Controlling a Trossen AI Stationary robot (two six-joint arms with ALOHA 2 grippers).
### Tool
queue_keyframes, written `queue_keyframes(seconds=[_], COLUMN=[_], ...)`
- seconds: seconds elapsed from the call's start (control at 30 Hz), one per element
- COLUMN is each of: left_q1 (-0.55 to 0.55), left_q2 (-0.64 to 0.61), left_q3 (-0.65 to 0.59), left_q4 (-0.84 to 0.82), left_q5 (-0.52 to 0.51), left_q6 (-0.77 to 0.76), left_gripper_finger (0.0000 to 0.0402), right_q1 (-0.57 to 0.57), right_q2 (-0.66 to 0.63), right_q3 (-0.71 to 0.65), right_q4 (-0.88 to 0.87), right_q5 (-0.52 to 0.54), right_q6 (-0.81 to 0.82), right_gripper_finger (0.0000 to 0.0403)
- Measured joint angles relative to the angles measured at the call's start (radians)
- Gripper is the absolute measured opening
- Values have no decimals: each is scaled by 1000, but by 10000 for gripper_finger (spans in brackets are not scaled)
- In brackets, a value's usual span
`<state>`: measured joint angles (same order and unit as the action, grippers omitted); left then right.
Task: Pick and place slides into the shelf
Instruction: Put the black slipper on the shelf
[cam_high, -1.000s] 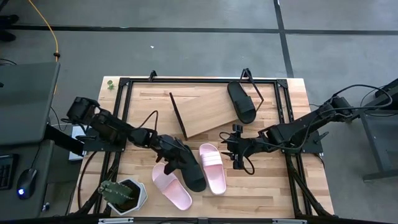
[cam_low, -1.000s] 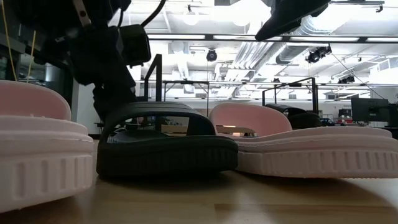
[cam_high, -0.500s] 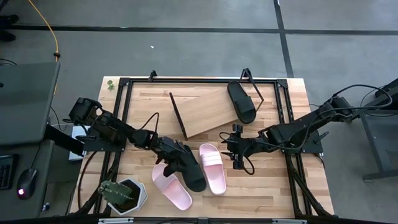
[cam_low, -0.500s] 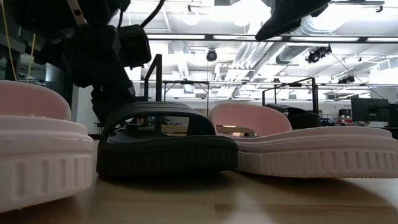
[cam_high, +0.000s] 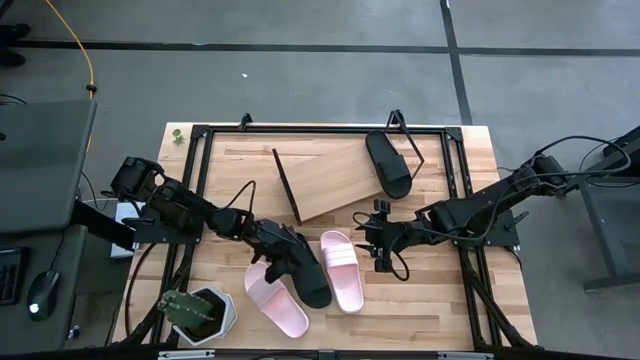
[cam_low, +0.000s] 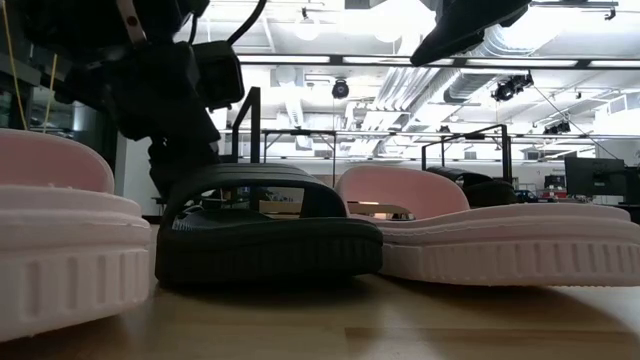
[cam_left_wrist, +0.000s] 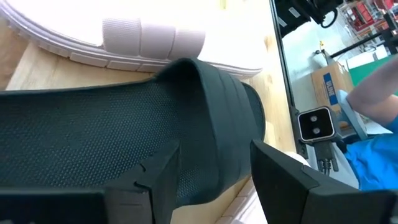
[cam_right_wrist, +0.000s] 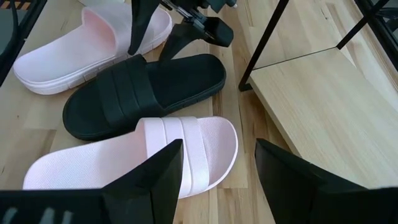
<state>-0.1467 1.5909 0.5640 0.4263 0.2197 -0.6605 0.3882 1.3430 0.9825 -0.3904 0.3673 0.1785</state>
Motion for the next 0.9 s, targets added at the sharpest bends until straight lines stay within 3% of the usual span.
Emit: queue_keyframes(seconds=[0.27, 0.7, 0.9], left_q1=[0, 0, 0], left_q2=[43, 200, 211], left_q3=[5, 140, 159], left_q4=[45, 44, 23], left_q5=[21, 95, 112], left_q6=[-1, 31, 43], left_gripper_finger=[177, 177, 177], right_q1=[0, 0, 0], right_q2=[0, 0, 0], right_q3=[0, 0, 0], right_q4=[2, 2, -1], right_q5=[0, 0, 0], right_q6=[0, 0, -2], right_gripper_finger=[190, 190, 190])
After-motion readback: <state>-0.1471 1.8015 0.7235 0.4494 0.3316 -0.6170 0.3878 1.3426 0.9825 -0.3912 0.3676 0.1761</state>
